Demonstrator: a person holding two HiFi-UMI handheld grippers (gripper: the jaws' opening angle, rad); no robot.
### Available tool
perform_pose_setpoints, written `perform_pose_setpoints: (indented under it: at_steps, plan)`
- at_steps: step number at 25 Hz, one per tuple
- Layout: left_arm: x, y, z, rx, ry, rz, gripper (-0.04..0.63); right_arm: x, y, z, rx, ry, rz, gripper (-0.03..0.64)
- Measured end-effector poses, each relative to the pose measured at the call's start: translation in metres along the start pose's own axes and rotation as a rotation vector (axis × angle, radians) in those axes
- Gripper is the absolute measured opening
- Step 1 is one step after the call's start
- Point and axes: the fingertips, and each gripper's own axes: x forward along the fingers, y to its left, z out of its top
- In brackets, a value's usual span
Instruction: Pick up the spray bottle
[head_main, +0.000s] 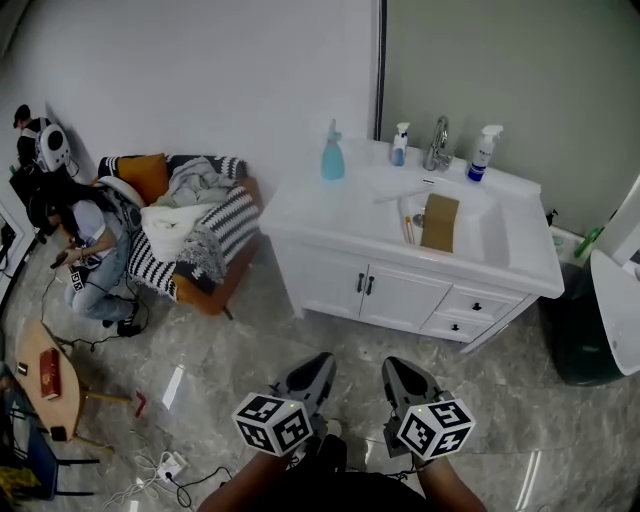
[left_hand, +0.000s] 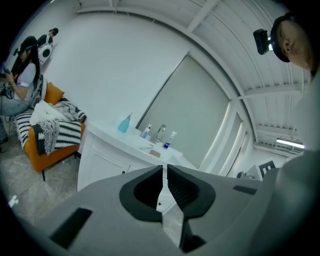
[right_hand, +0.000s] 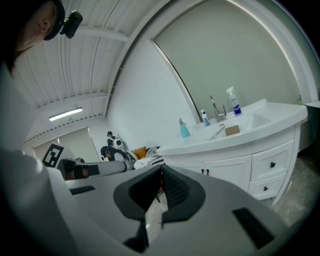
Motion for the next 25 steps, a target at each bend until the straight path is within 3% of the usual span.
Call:
perform_pose_setpoints:
  at_steps: [25]
  plan:
    - [0.07, 0.092, 0.057, -0.024, 0.055, 0.005, 0.029, 0.133, -0.003, 0.036, -0.045, 0.048, 0.025, 0.008]
